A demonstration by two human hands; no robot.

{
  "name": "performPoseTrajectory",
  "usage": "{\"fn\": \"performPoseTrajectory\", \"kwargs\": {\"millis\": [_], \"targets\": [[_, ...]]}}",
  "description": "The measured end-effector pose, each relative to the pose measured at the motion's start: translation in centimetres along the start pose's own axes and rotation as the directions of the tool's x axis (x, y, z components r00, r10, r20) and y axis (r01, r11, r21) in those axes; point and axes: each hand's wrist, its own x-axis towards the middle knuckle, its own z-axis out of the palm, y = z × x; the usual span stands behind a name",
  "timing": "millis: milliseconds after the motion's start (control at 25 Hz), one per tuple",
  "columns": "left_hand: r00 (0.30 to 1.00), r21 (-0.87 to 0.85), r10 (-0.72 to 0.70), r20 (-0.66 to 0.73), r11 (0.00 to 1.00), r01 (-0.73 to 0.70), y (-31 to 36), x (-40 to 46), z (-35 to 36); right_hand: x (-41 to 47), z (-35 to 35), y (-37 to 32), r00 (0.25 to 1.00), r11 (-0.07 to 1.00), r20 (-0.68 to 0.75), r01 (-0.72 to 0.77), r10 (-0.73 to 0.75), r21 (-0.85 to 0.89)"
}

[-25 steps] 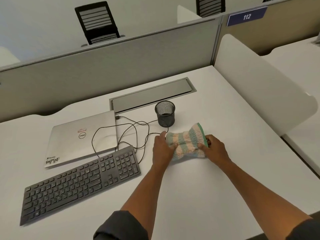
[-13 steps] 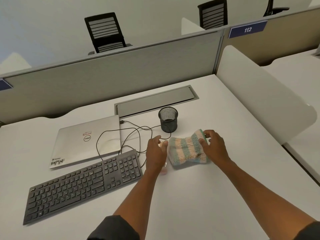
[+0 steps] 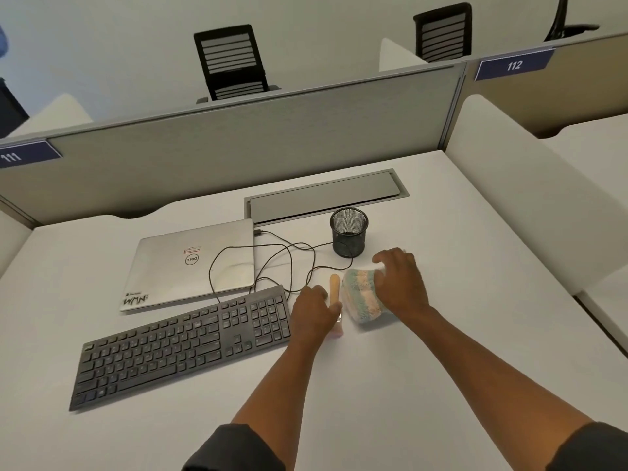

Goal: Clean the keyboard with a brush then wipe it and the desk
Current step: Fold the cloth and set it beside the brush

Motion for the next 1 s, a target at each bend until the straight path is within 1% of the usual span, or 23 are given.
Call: {"fn": "performPoseTrajectory", "kwargs": {"millis": [120, 200, 360, 520, 640, 720, 840, 1000], "targets": [[0.999, 0.161, 0.01, 0.033, 0.987, -0.015, 1.0, -0.4, 0.3, -0.9, 1.1, -1.5, 0.997, 0.995, 0.069, 0.023, -0.03, 0.095], [0.999, 0.236, 0.008, 0.04, 0.972, -0.017, 1.6, -0.7, 0.5, -1.6, 2.0, -2.2, 0.99, 0.988, 0.12, 0.054, -0.072, 0.144], [0.999, 0.234, -0.035, 0.019, 0.972, 0.029, 1.1, -1.3, 0.8, -2.4, 3.1, -3.2, 0.982, 0.978, 0.147, 0.085, -0.114, 0.19], [0.998, 0.119, -0.057, -0.027, 0.991, 0.06, -0.8, -2.0, 0.0, -2.8, 3.9, -4.0, 0.982, 0.979, 0.166, 0.053, -0.087, 0.199], [0.992, -0.003, -0.088, -0.085, 0.996, 0.088, -1.9, -2.4, -0.8, -3.0, 4.5, -4.7, 0.977, 0.982, 0.215, -0.04, -0.001, 0.186], [0.99, -0.109, -0.081, -0.116, 0.992, 0.069, -2.1, -2.6, -1.3, -2.9, 4.7, -5.2, 0.968, 0.967, 0.241, -0.127, 0.072, 0.222], [0.991, -0.237, -0.05, -0.125, 0.971, 0.019, -1.7, -2.5, -2.4, -2.2, 4.6, -6.1, 0.95, 0.909, 0.273, -0.245, 0.154, 0.338], [0.993, -0.307, 0.051, -0.103, 0.948, -0.08, -1.1, -1.7, -3.1, -0.6, 3.5, -6.7, 0.95, 0.857, 0.265, -0.271, 0.164, 0.439]]}}
